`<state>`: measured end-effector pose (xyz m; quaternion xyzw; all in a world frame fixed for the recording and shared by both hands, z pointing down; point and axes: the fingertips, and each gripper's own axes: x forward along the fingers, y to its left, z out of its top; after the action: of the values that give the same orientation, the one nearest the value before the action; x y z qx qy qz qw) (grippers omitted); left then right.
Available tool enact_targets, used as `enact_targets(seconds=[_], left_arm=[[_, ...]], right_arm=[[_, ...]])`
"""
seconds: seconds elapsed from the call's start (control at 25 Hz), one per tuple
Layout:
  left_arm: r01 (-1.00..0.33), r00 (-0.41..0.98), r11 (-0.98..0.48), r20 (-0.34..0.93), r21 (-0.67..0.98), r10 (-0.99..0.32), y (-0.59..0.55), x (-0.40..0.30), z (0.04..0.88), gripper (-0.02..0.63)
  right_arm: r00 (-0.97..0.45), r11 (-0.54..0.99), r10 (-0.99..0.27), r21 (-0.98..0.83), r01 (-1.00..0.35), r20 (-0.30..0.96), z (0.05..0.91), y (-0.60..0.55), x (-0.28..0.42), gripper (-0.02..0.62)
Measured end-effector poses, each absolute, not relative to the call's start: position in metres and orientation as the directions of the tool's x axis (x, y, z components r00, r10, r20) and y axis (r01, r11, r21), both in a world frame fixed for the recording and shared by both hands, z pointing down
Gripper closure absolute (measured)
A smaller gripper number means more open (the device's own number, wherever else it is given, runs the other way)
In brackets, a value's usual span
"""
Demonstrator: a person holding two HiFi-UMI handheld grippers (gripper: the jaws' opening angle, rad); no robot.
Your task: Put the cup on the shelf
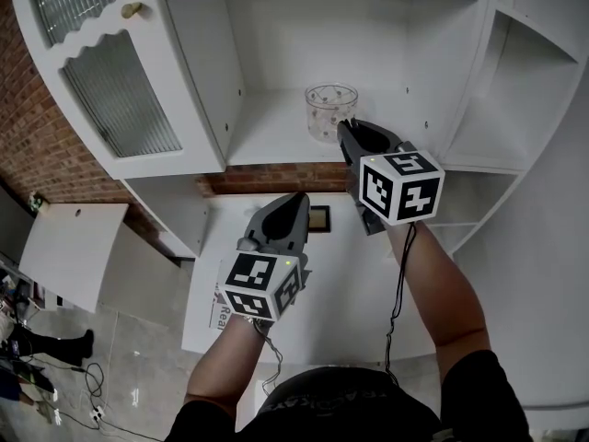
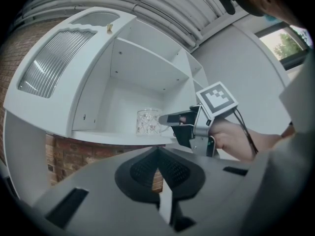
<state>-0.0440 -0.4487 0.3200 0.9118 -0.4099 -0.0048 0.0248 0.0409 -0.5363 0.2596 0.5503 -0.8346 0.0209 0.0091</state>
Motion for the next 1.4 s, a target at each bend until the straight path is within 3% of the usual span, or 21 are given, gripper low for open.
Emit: enact_targets(seconds=[0.64,0.96,1.4], left_arm=[[-0.736,0.677,-0.675,0.024,0.058,-0.736,-0.449,-0.039,0.321,0.601],[-0.745,0.666,-0.664,0.035,0.065,-0.745,-0.451,-0.043,0.326,0.601],[-0.75,0.661,-0.657,0.043,0.075,-0.749,-0.446,-0.05,0.329,0.601]], right_arm=[[-0.278,0.279,-0.959,0.014,-0.96,0.053,0.266,-0.541,0.041,0.56],[-0.293,0.294,-0.955,0.022,-0.956,0.043,0.265,-0.541,0.04,0.552],[-0.316,0.317,-0.948,0.024,-0.948,0.029,0.267,-0.537,0.036,0.483]])
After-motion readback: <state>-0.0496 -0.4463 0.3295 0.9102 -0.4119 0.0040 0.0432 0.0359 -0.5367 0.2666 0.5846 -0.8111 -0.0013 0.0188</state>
